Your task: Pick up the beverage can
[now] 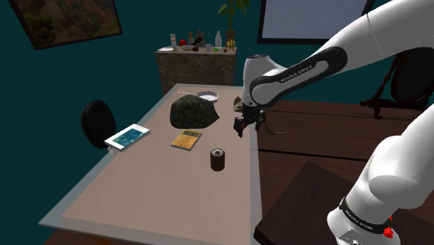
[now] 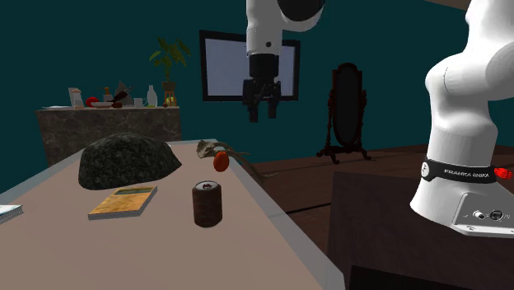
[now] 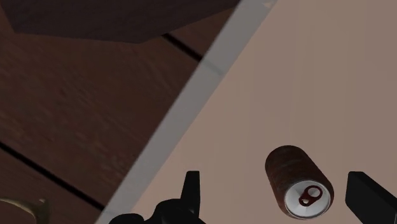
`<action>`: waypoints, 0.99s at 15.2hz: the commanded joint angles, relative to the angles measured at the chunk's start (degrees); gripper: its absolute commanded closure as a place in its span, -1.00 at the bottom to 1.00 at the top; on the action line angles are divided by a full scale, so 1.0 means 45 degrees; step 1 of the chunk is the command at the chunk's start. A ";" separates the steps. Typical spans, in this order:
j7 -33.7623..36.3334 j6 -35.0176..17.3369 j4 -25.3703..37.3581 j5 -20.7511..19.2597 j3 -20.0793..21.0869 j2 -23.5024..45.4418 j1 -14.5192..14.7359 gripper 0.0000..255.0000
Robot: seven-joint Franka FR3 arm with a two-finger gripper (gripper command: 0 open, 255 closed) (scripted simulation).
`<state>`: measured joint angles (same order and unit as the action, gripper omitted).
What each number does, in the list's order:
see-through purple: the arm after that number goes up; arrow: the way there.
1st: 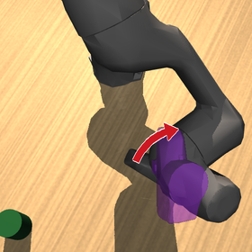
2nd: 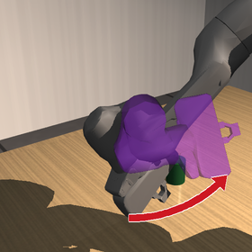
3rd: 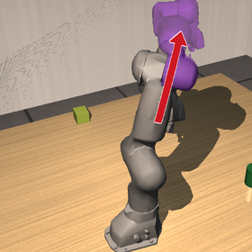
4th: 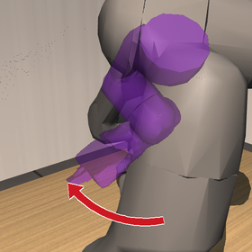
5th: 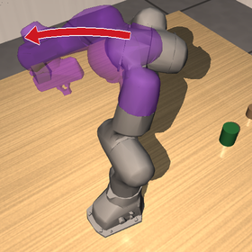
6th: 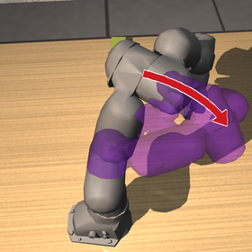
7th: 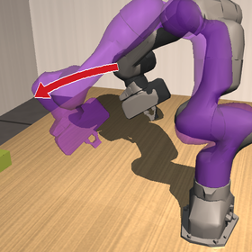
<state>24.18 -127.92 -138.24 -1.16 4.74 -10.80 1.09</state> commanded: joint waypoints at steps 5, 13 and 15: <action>0.1075 -0.1737 0.1351 -0.0247 0.0255 0.3127 0.0116 -1.00; 0.2397 -0.3031 0.4028 -0.0685 0.0214 0.7158 0.0553 -1.00; 0.2661 -0.3193 0.4863 -0.0746 0.0158 0.8164 0.0693 -1.00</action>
<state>35.81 -142.03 -118.44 -4.41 5.64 23.52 4.11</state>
